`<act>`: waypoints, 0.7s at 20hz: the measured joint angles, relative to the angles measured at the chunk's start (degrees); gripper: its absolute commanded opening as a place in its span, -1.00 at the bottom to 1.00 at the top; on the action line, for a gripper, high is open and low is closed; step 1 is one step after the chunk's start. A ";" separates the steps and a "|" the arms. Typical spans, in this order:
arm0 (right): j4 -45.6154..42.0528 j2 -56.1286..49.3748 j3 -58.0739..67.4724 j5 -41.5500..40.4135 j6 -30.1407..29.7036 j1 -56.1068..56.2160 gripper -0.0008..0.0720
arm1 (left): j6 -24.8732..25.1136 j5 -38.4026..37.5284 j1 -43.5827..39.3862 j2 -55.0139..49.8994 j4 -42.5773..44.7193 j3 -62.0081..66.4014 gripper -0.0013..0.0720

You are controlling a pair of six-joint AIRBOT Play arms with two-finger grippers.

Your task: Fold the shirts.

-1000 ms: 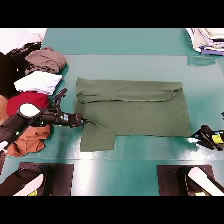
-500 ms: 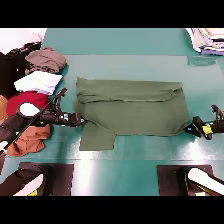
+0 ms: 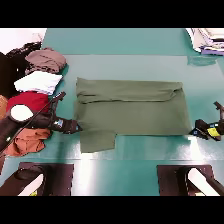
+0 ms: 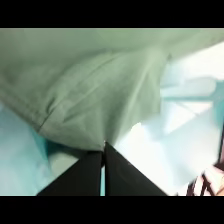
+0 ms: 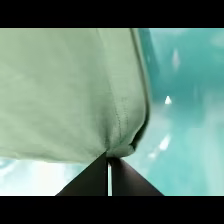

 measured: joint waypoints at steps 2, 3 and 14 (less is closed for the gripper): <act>-2.60 5.75 0.13 3.72 0.92 0.07 -0.95 | -2.47 -3.76 0.00 4.57 1.81 0.35 -0.90; -3.02 8.13 0.57 5.01 1.44 0.09 -0.95 | -3.50 -4.59 -0.02 6.01 2.34 0.90 -0.90; -3.56 -4.20 21.59 -0.57 4.22 11.23 -0.95 | -3.91 10.91 -0.04 -10.73 6.84 15.30 -0.90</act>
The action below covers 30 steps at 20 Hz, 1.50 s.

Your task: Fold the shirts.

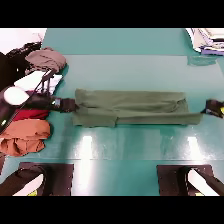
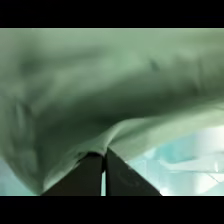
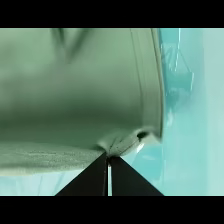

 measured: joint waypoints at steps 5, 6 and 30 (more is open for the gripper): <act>0.13 -18.23 14.12 -2.51 0.66 5.40 -0.94 | 1.84 4.52 0.00 -15.41 1.11 10.71 -0.90; 0.52 -21.42 16.90 -2.86 0.72 5.92 -0.94 | 1.92 5.44 0.00 -17.84 1.14 12.96 -0.90; 20.85 -41.35 17.94 5.44 -16.48 -12.61 0.93 | 2.05 -4.74 0.00 -26.71 0.11 31.26 -0.90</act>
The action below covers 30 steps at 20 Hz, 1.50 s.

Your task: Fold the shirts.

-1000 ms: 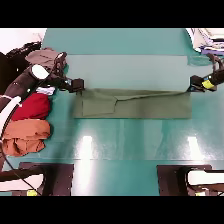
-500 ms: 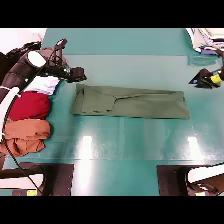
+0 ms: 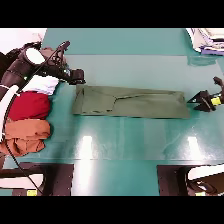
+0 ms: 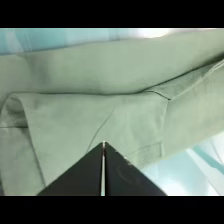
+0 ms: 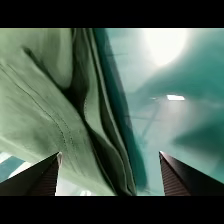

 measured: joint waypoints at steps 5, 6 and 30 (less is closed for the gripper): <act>3.41 -2.38 -3.26 0.90 -3.34 2.49 0.53 | -0.13 -0.68 -2.21 -1.07 -1.18 -0.09 -0.90; 3.76 -2.91 -3.52 1.49 -3.67 3.15 0.29 | -0.17 -0.72 -2.97 -1.29 -1.29 -0.09 -0.90; 11.32 16.15 20.31 0.39 9.35 29.86 -0.95 | -2.97 7.32 -25.75 -30.75 -6.10 23.87 -0.90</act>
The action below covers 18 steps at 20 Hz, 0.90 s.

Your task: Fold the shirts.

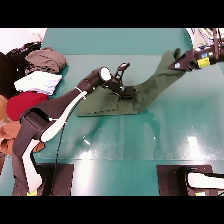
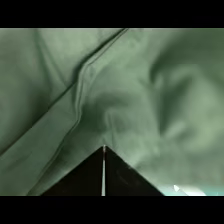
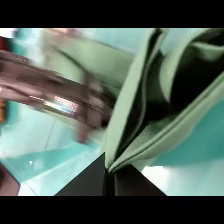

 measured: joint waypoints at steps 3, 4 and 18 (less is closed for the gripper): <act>1.20 0.11 2.51 -1.51 0.52 3.91 -0.95 | -0.13 -0.55 -0.44 -1.31 -0.17 0.46 -0.90; 1.57 0.11 3.02 -2.08 0.66 5.05 -0.95 | -0.17 -0.83 -0.52 -1.55 -0.17 0.57 -0.90; 3.32 -3.10 4.31 -11.96 -3.26 19.21 -0.94 | -0.04 -11.58 17.31 13.94 13.77 2.27 -0.90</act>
